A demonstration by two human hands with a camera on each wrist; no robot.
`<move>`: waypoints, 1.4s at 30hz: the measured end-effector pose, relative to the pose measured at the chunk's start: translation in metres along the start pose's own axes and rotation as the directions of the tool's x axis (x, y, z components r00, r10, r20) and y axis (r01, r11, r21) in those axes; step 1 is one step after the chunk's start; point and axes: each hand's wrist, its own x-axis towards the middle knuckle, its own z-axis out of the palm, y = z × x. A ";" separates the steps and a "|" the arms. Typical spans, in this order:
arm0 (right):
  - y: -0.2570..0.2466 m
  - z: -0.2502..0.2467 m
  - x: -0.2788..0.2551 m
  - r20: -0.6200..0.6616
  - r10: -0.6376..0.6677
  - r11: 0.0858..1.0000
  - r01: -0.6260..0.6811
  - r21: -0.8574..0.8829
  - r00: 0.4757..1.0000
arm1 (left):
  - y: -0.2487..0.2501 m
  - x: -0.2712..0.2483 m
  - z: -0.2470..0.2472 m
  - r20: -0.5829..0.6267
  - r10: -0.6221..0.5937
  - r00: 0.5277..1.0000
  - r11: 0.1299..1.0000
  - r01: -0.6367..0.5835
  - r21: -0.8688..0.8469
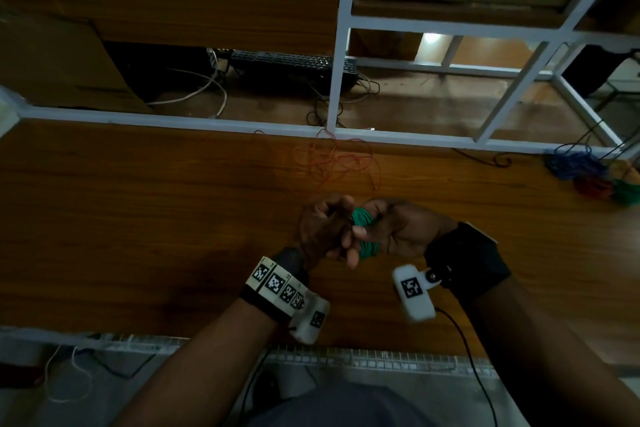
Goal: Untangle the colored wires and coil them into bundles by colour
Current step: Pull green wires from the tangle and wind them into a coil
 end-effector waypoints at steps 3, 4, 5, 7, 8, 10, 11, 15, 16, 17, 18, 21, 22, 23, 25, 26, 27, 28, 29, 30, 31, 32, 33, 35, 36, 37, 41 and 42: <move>-0.006 -0.002 -0.001 -0.011 0.002 0.999 -0.001 0.033 1.000 | 0.002 0.005 0.006 -0.063 0.059 0.996 0.998 -0.058 0.023; -0.009 -0.003 -0.002 -0.021 0.010 1.000 -0.009 0.021 1.000 | 0.004 0.005 0.008 -0.080 0.076 0.994 0.997 -0.074 0.027; -0.012 -0.004 -0.003 -0.034 0.018 1.000 -0.018 0.002 0.999 | 0.006 0.004 0.010 -0.086 0.089 0.992 0.996 -0.087 0.032; -0.015 -0.007 -0.002 -0.089 0.026 0.999 -0.029 -0.028 0.996 | 0.008 0.002 0.011 -0.087 0.089 0.992 0.996 -0.087 0.021; -0.017 -0.008 -0.001 -0.118 0.026 0.999 -0.031 -0.045 0.993 | 0.009 0.002 0.011 -0.093 0.093 0.991 0.996 -0.091 0.024; -0.016 -0.009 0.001 -0.154 0.019 0.998 -0.028 -0.056 0.988 | 0.006 0.003 0.010 -0.106 0.078 0.991 0.997 -0.075 0.035; -0.014 -0.009 0.001 -0.167 0.009 0.999 -0.018 -0.050 0.986 | 0.006 0.005 0.010 -0.118 0.054 0.992 0.998 -0.049 0.045; -0.003 0.003 0.009 -0.325 -0.105 0.994 0.104 -0.022 0.940 | -0.002 0.015 0.002 -0.087 -0.285 0.955 0.945 0.264 -0.191; -0.002 0.008 0.014 -0.369 -0.148 0.989 0.144 -0.037 0.918 | -0.001 0.016 -0.002 -0.035 -0.327 0.944 0.915 0.307 -0.263; 0.000 0.014 0.020 -0.414 -0.179 0.983 0.177 -0.044 0.893 | -0.002 0.017 -0.004 -0.022 -0.328 0.945 0.912 0.310 -0.270; 0.000 0.019 0.025 -0.468 -0.182 0.982 0.185 -0.039 0.865 | -0.002 0.018 -0.004 -0.043 -0.307 0.951 0.926 0.288 -0.243; -0.001 0.032 0.035 -0.678 -0.163 0.987 0.128 -0.102 0.717 | 0.006 0.017 0.005 -0.059 -0.210 0.976 0.958 0.193 -0.210; -0.002 0.036 0.036 -0.731 -0.181 0.983 0.109 -0.146 0.658 | 0.006 0.016 0.007 -0.072 -0.176 0.982 0.967 0.159 -0.197; -0.001 0.039 0.036 -0.772 -0.205 0.978 0.100 -0.182 0.602 | 0.005 0.017 0.009 -0.088 -0.159 0.983 0.973 0.141 -0.183; 0.002 0.044 0.036 -0.825 -0.249 0.967 0.085 -0.239 0.507 | 0.002 0.018 0.012 -0.115 -0.155 0.981 0.976 0.134 -0.173; 0.004 0.046 0.036 -0.843 -0.277 0.959 0.078 -0.272 0.462 | 0.001 0.019 0.013 -0.112 -0.149 0.982 0.976 0.129 -0.173; 0.008 0.046 0.036 -0.854 -0.311 0.948 0.068 -0.312 0.417 | 0.002 0.021 0.014 -0.112 -0.146 0.983 0.978 0.127 -0.162; 0.011 0.047 0.037 -0.859 -0.343 0.936 0.059 -0.348 0.379 | 0.005 0.021 0.015 -0.114 -0.146 0.983 0.981 0.128 -0.147; 0.012 0.045 0.036 -0.863 -0.358 0.931 0.063 -0.360 0.357 | 0.007 0.023 0.015 -0.109 -0.141 0.984 0.983 0.125 -0.136; 0.012 0.043 0.036 -0.871 -0.330 0.943 0.086 -0.321 0.364 | 0.007 0.024 0.015 -0.095 -0.135 0.986 0.983 0.122 -0.134; 0.009 0.040 0.035 -0.881 -0.264 0.965 0.119 -0.236 0.394 | 0.006 0.025 0.013 -0.073 -0.131 0.989 0.981 0.119 -0.152; 0.004 0.038 0.033 -0.876 -0.200 0.977 0.155 -0.145 0.439 | 0.007 0.025 0.012 -0.051 -0.128 0.991 0.977 0.117 -0.179; 0.002 0.035 0.031 -0.876 -0.198 0.977 0.165 -0.138 0.440 | 0.008 0.025 0.013 -0.036 -0.118 0.992 0.977 0.110 -0.183; 0.006 0.031 0.029 -0.855 -0.398 0.908 0.011 -0.418 0.332 | 0.009 0.024 0.020 -0.033 -0.088 0.996 0.990 0.084 -0.109; 0.010 0.030 0.028 -0.799 -0.529 0.816 -0.089 -0.572 0.286 | 0.012 0.024 0.024 -0.041 -0.074 0.996 0.994 0.071 -0.084; 0.013 0.029 0.026 -0.742 -0.630 0.728 -0.158 -0.667 0.229 | 0.013 0.025 0.025 -0.066 -0.068 0.995 0.996 0.064 -0.069; 0.009 -0.003 -0.010 -0.692 -0.719 0.687 -0.212 -0.695 -0.062 | 0.012 0.027 -0.004 -0.249 -0.096 0.964 0.995 0.092 -0.027; 0.005 -0.011 -0.021 -0.757 -0.653 0.751 -0.139 -0.646 -0.010 | 0.011 0.026 -0.013 -0.294 -0.092 0.951 0.995 0.098 0.007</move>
